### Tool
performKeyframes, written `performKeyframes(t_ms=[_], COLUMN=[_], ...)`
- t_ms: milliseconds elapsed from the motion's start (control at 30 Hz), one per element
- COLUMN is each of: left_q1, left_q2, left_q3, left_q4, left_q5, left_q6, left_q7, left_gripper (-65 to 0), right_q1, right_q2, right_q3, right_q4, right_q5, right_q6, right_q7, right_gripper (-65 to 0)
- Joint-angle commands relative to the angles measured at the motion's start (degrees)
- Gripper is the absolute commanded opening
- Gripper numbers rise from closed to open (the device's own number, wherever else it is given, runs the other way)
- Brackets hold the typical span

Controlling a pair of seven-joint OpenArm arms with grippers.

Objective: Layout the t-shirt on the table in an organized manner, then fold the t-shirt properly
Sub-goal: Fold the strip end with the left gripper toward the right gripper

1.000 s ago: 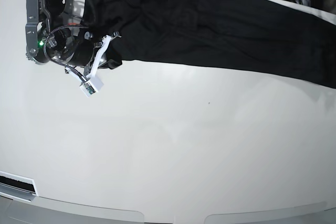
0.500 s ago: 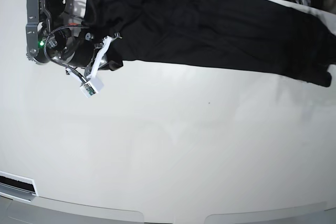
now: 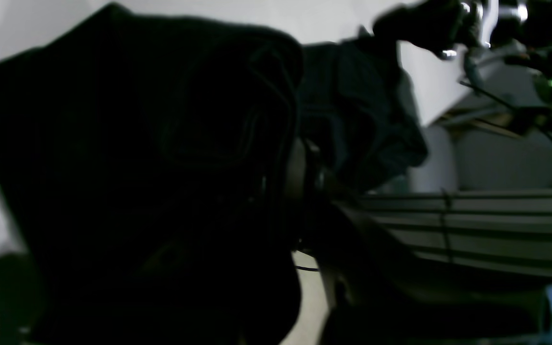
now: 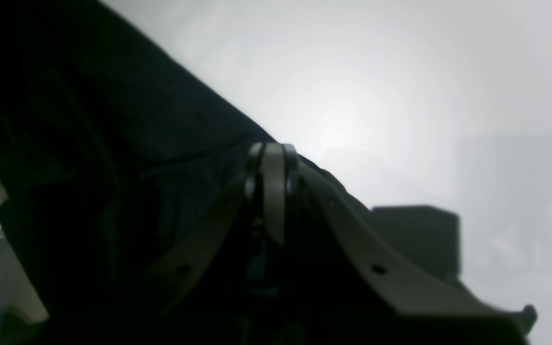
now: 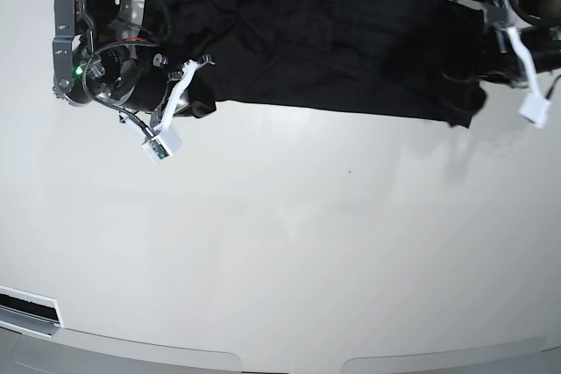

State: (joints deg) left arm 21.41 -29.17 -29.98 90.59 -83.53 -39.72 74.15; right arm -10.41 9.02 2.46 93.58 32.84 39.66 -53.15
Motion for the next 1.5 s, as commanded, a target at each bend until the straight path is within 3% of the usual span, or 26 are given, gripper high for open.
performKeyframes(t_ms=[0,133,333,367,467,500,567,667,700,800,933,1033,1133,1233,1400,1467], left_q1=[-0.3,-3.0,-4.8,-4.8,-4.8,-4.8,-4.8,-5.0,-5.2,-6.3,-7.2,-7.1,-7.1,-7.0,-7.0,-7.0], left_q2=[-0.8,1.6,5.3,5.4,5.4,5.4,5.3,4.9,4.7,4.5,4.5,4.0,2.5,0.1,-1.5,-1.5], left_q3=[1.0,5.9,10.6,11.5,13.5,13.8,13.8,13.7,13.6,12.4,7.0,0.8,-3.3,-4.2,-4.2,-4.2], left_q4=[0.7,0.7,0.7,0.7,0.8,0.8,0.8,1.4,1.4,1.4,1.4,1.4,1.4,1.1,1.1,1.1], left_q5=[-1.5,5.0,6.6,6.5,3.6,1.5,-1.5,-1.5,-1.5,-1.5,-1.5,0.7,6.4,12.6,17.3,17.3], left_q6=[-0.3,-0.3,-0.3,-0.3,-0.3,-0.3,-0.3,-0.3,-0.3,-0.3,-0.3,-0.3,-0.3,-0.3,1.5,1.4], left_q7=[-2.5,-7.8,-8.0,-7.8,-5.9,-4.7,-1.5,0.6,0.5,0.3,-1.3,-4.0,-6.9,-10.7,-13.2,-13.4], left_gripper=[-65.0,-65.0,-65.0,-62.4,-37.0,-31.2,-28.8,-30.3,-34.6,-65.0,-65.0,-65.0,-65.0,-65.0,-65.0,-65.0], right_q1=[0.7,0.7,0.8,0.8,0.7,0.7,0.8,1.2,1.6,3.7,5.3,4.3,0.8,-3.9,-15.1,-19.2], right_q2=[0.2,0.2,0.2,0.2,0.2,0.2,0.2,0.2,0.2,0.2,0.2,0.3,0.6,0.5,0.4,0.0], right_q3=[0.2,0.2,0.2,0.2,0.2,0.2,0.2,0.2,0.2,0.2,1.0,3.9,9.4,15.0,22.8,25.0], right_q4=[1.0,1.0,1.0,1.0,1.0,1.0,1.0,1.0,1.0,2.5,9.5,16.5,19.4,19.3,19.1,18.6], right_q5=[0.8,0.8,0.8,0.8,0.8,0.8,0.8,1.2,1.9,3.5,4.9,4.7,4.2,4.3,4.9,4.9], right_q6=[0.3,0.3,0.3,0.3,0.3,0.3,0.3,0.3,0.3,0.3,-0.2,-5.1,-9.1,-11.1,-12.2,-12.2], right_q7=[1.0,0.8,0.4,0.4,0.4,0.4,0.4,0.4,0.3,-0.6,-6.0,-11.3,-11.6,-12.9,-12.2,-9.5], right_gripper=[-65.0,-65.0,-65.0,-65.0,-65.0,-65.0,-65.0,-65.0,-65.0,-63.5,-57.0,-51.9,-43.2,-34.5,-32.7,-28.6])
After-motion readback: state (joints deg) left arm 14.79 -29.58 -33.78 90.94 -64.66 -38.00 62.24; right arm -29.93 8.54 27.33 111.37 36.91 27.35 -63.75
